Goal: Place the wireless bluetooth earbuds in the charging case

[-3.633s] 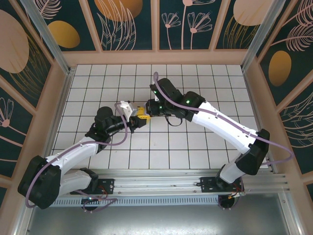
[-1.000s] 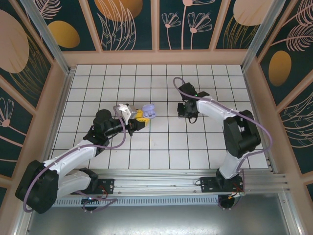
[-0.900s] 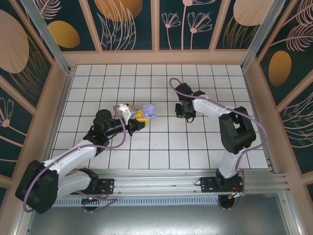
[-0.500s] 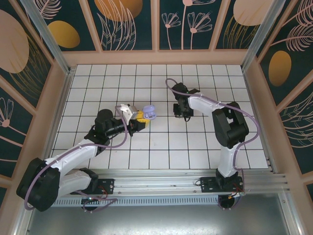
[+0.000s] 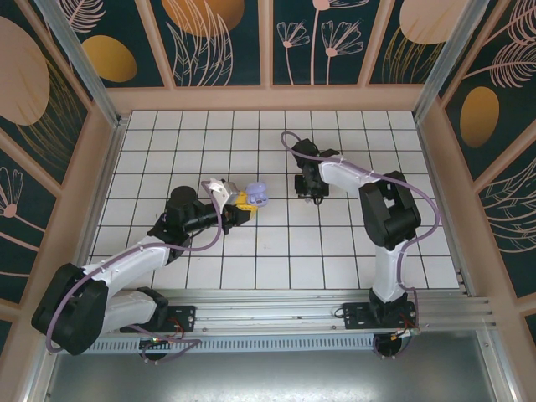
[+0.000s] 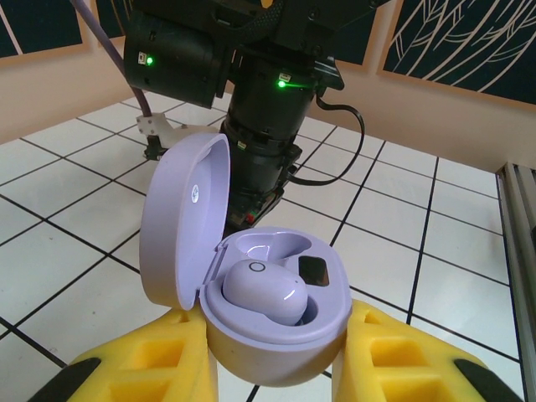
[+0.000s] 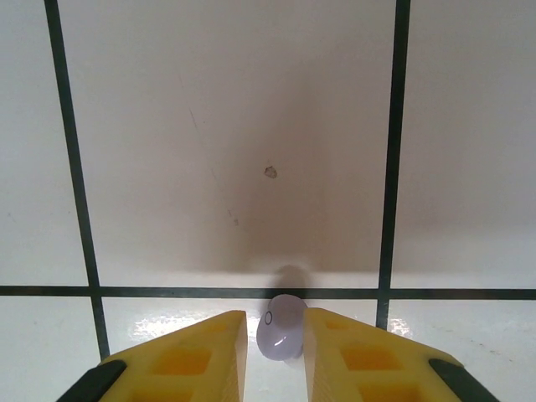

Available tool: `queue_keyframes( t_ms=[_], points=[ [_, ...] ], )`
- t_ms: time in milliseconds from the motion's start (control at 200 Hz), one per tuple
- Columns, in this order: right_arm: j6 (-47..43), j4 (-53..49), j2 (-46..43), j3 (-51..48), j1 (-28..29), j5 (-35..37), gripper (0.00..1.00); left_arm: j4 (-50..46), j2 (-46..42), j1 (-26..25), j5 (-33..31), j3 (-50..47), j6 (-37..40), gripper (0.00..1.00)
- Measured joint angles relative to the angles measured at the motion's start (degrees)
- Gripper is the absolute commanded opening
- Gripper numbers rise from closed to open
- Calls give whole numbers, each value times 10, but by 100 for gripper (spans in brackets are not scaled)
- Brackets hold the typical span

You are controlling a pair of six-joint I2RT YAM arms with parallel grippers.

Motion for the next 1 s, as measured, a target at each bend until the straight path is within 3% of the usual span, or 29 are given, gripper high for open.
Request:
queue_keyframes(
  t_ms=[666, 1001],
  points=[
    [0, -13, 21, 2, 13, 16, 27, 0, 0, 0, 1, 0, 0, 12],
    [-4, -19, 30, 10, 13, 23, 20, 0, 0, 0, 1, 0, 0, 12]
  ],
)
